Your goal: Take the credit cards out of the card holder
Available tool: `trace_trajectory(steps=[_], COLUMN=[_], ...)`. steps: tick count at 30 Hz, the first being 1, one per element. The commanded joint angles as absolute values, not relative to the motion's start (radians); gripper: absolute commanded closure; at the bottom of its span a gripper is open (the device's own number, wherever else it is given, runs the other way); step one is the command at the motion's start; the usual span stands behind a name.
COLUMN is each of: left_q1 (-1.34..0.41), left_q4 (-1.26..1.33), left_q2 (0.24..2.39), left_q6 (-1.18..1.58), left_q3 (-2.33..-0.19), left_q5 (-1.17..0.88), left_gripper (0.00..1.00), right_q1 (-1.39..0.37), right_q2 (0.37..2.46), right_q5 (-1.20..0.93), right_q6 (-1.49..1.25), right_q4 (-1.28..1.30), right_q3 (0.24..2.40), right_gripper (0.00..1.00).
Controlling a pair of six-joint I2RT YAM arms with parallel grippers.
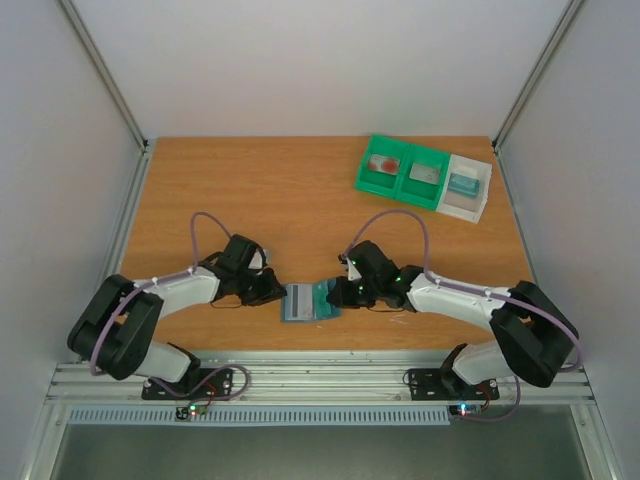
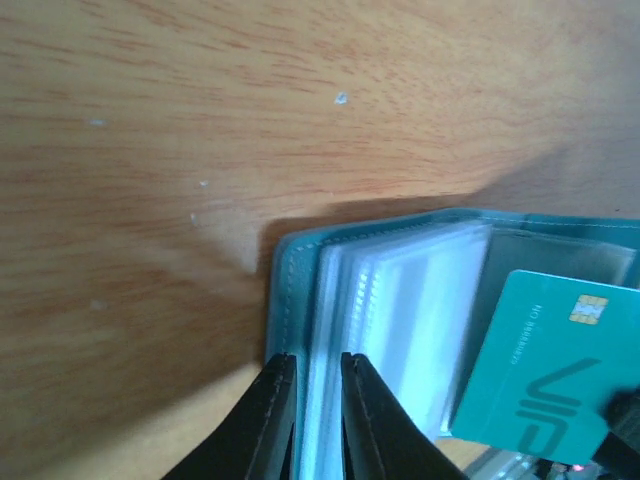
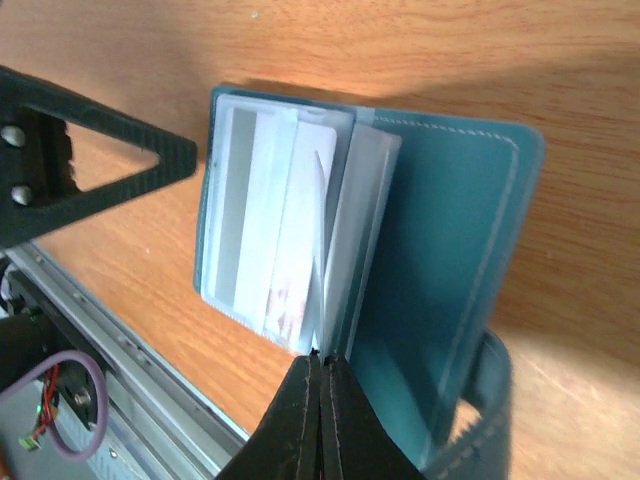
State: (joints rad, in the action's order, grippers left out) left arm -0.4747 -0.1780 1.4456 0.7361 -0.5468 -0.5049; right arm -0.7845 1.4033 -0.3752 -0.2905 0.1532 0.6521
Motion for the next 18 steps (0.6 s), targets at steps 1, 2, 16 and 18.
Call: trace_trajectory(steps=[1,2,16,18], left_q1=[-0.477,-0.477,-0.477,-0.477], left_q4=[-0.216,-0.233,-0.344,-0.377], left_q2=[1.340,1.313,0.963,0.927], left_q6=[0.741,0.737,0.577,0.619], left_q3=[-0.562,-0.571,-0.683,-0.702], left_q5=[-0.503,-0.508,-0.934,-0.930], left_gripper=[0.82,0.79,0.53,0.50], right_q1=[-0.780,-0.781,-0.781,-0.781], right_q2=[1.342,1.332,1.148,1.130], right_q5=[-0.352,-0.364,-0.629,-0.704], right_q6=[-0.174,-0.158,0.057,0.054], right_q4=[0.328,0.357,0.601,0.593], right_q3=[0.712,0.729,0.877,0.878], right_gripper=[0.99,0.99,0.99,0.99])
